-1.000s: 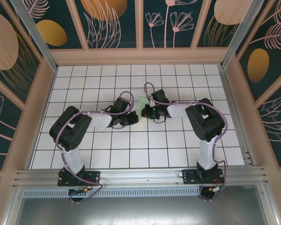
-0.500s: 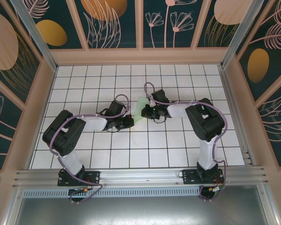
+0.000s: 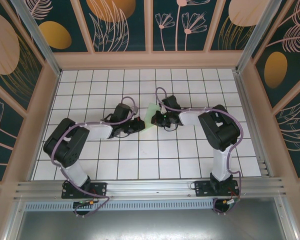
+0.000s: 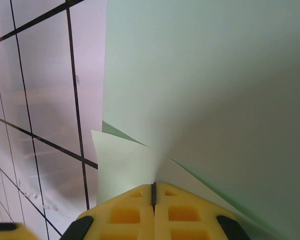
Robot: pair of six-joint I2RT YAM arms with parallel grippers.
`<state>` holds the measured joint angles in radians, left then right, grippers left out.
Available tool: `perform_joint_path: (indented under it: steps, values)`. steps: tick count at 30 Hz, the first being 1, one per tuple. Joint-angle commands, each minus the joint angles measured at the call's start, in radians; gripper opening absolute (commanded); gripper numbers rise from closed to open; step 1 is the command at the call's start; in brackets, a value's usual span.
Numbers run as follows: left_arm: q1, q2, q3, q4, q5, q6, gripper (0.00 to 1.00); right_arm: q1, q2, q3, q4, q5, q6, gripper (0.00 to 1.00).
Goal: Fold a paper plane with a square sheet of paper (pick it up from the middle)
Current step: Third fold the triangle at the center of the table.
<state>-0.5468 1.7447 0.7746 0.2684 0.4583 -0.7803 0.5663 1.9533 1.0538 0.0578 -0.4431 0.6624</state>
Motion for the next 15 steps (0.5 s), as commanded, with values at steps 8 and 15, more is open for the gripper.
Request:
perform_joint_path:
  steps: [8,15]
  values:
    - [-0.002,0.089,0.043,-0.055,-0.034,0.002,0.00,0.009,-0.048,0.026,-0.030,0.014,0.006,0.02]
    - [-0.002,0.095,0.042,-0.086,-0.078,0.001,0.00,0.051,-0.018,0.048,-0.033,0.019,0.011,0.02]
